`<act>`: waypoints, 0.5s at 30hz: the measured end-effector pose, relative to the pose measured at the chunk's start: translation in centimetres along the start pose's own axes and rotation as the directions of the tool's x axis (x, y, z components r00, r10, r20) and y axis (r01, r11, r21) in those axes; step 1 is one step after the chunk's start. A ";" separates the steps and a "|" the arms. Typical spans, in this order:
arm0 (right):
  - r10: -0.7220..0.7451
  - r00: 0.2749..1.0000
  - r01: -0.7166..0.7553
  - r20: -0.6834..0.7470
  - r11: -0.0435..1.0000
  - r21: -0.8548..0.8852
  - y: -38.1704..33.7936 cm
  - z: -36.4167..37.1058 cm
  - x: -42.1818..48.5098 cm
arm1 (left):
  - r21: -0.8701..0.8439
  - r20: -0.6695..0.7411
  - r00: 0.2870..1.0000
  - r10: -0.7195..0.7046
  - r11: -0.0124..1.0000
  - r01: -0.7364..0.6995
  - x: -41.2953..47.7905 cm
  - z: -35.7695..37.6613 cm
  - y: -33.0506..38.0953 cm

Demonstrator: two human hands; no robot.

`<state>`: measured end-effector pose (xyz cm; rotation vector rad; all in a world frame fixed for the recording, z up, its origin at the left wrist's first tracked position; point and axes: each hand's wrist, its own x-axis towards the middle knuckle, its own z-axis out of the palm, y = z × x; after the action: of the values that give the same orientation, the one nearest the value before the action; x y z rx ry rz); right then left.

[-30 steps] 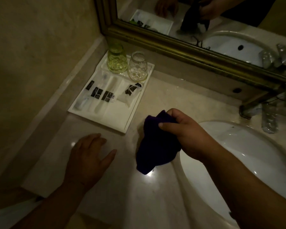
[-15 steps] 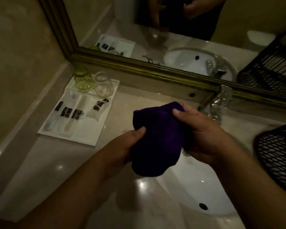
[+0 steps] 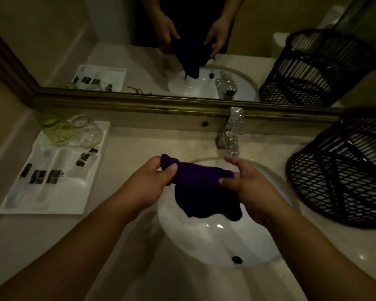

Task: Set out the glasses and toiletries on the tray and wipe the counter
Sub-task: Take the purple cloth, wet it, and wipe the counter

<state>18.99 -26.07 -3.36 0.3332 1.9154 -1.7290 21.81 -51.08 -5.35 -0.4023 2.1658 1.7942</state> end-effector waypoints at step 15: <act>-0.220 0.961 0.199 -0.168 0.971 -0.136 -0.1 -12.6 -4.0 | 0.010 -0.017 0.993 0.121 0.993 -0.120 2.5 8.4 6.2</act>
<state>19.45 -13.16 -0.67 0.2591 2.2452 -1.7592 17.45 -41.75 -2.22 -0.2920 2.2535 1.8497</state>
